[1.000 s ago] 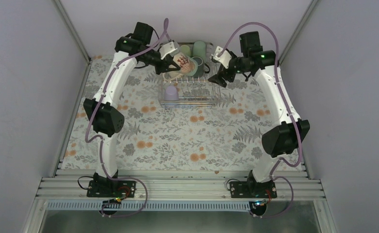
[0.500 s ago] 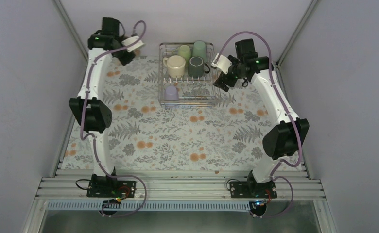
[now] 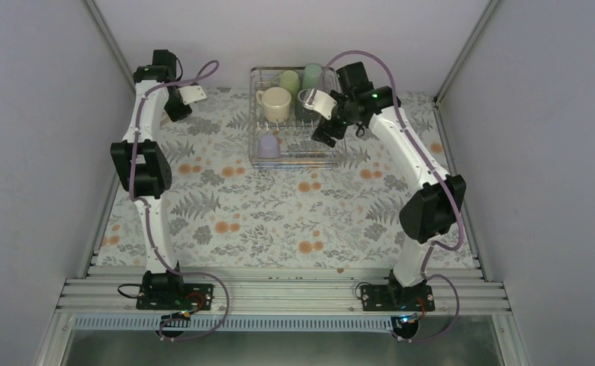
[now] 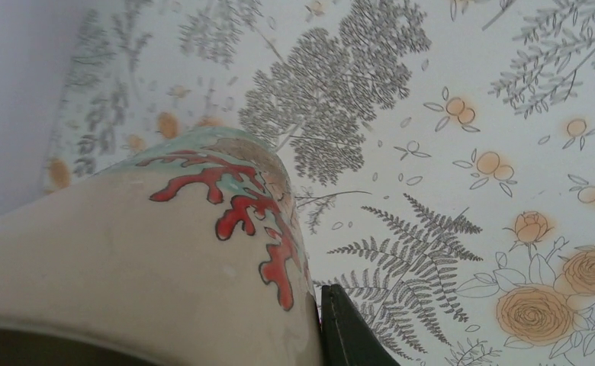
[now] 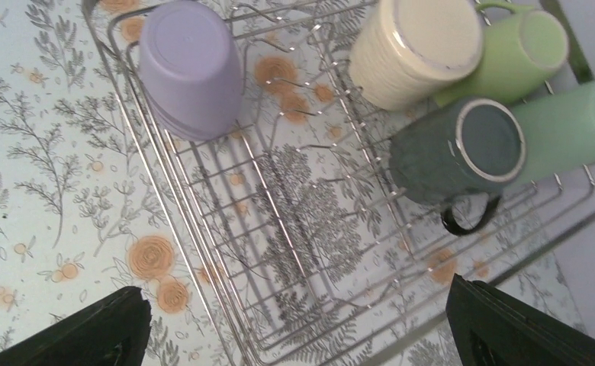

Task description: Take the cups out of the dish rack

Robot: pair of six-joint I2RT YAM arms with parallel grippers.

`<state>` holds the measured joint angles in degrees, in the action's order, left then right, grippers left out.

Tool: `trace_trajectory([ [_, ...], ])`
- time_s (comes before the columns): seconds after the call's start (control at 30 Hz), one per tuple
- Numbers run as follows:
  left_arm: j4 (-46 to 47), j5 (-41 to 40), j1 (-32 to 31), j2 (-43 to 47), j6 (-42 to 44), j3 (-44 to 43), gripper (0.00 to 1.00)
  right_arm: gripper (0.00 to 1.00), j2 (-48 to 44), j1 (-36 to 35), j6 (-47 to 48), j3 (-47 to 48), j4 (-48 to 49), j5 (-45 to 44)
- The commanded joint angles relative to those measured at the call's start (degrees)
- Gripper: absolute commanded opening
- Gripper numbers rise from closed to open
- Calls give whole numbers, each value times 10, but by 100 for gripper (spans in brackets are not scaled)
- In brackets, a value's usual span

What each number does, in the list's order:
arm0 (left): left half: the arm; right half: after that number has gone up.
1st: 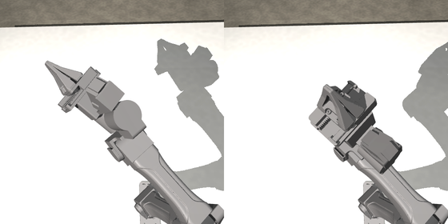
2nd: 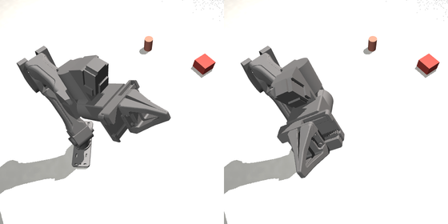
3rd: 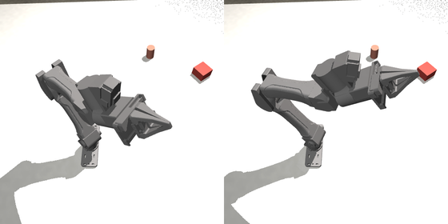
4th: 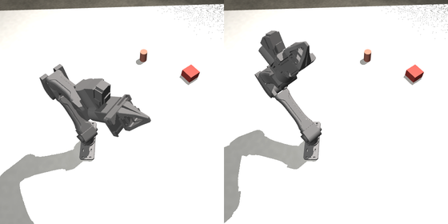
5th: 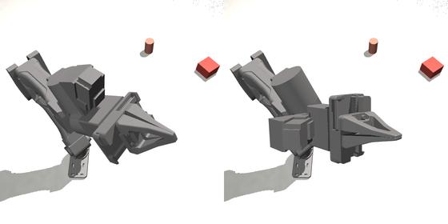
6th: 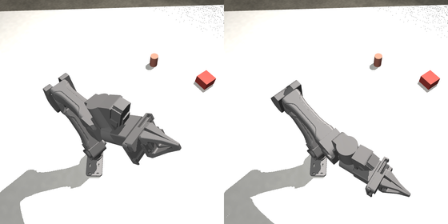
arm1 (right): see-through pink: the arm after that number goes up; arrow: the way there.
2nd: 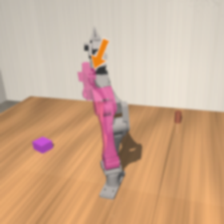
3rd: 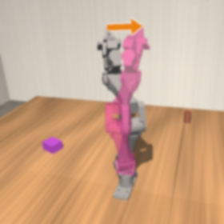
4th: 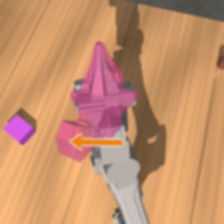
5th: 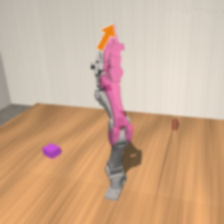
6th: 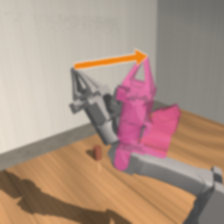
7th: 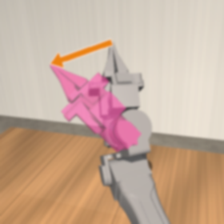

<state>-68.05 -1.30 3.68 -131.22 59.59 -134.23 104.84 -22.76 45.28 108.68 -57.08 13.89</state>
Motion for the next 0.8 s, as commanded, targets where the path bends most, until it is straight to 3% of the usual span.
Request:
trace_trajectory([
  [0.0,6,-13,16,-15,34,-46,2,100,24,-29,-16,34,-16,-11],
  [0.37,-38,5,23,-44,48,-57,2,100,104,-69,-52,90,-17,7],
  [0.77,-91,6,21,-86,72,-111,2,100,163,-115,-135,93,47,37],
])
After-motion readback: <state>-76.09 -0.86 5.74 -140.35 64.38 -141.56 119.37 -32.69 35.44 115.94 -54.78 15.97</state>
